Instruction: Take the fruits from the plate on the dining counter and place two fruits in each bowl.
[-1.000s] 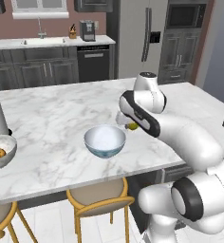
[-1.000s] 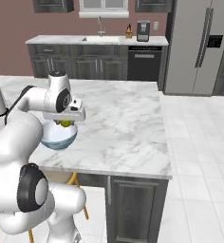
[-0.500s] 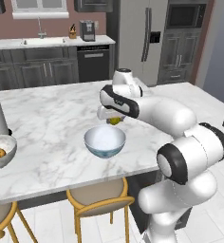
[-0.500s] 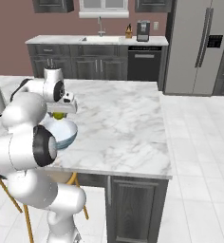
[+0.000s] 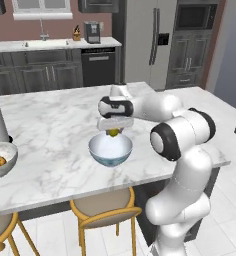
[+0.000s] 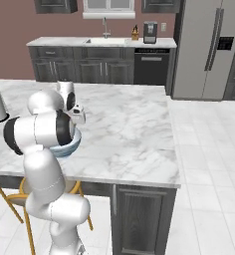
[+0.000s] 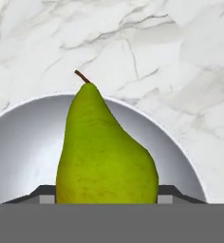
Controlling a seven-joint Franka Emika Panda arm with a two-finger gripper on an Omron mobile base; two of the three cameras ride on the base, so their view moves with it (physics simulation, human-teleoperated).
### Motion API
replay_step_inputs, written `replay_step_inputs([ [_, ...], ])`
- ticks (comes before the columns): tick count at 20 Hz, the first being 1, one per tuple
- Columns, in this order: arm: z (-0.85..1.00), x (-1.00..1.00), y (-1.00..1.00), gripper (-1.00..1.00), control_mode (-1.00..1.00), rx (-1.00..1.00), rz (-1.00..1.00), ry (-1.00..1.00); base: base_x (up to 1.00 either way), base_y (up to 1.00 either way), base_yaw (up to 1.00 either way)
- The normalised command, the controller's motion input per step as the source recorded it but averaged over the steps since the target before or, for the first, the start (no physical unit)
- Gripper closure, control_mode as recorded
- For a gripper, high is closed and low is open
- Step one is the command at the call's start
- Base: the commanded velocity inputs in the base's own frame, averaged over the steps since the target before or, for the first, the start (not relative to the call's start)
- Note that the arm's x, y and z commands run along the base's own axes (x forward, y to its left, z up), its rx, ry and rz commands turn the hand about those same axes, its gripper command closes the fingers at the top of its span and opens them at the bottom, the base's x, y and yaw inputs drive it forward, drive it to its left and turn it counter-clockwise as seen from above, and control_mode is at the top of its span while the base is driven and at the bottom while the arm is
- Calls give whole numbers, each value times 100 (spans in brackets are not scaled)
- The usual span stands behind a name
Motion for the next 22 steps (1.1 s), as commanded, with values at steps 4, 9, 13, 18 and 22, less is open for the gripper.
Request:
replay_step_inputs([
  [4, -39, 0, 7, 100, -100, 0, 0, 16, 0, 0, 0],
  [9, -4, -36, 3, 100, -100, 0, 1, 2, 0, 0, 0],
  [13, 0, -49, 0, 100, -100, 0, 2, 0, 0, 0, 0],
  [18, -11, -64, 0, 100, -100, 0, 1, -1, 0, 0, 0],
  [22, -30, -24, 0, 100, -100, 0, 0, 0, 0, 0, 0],
])
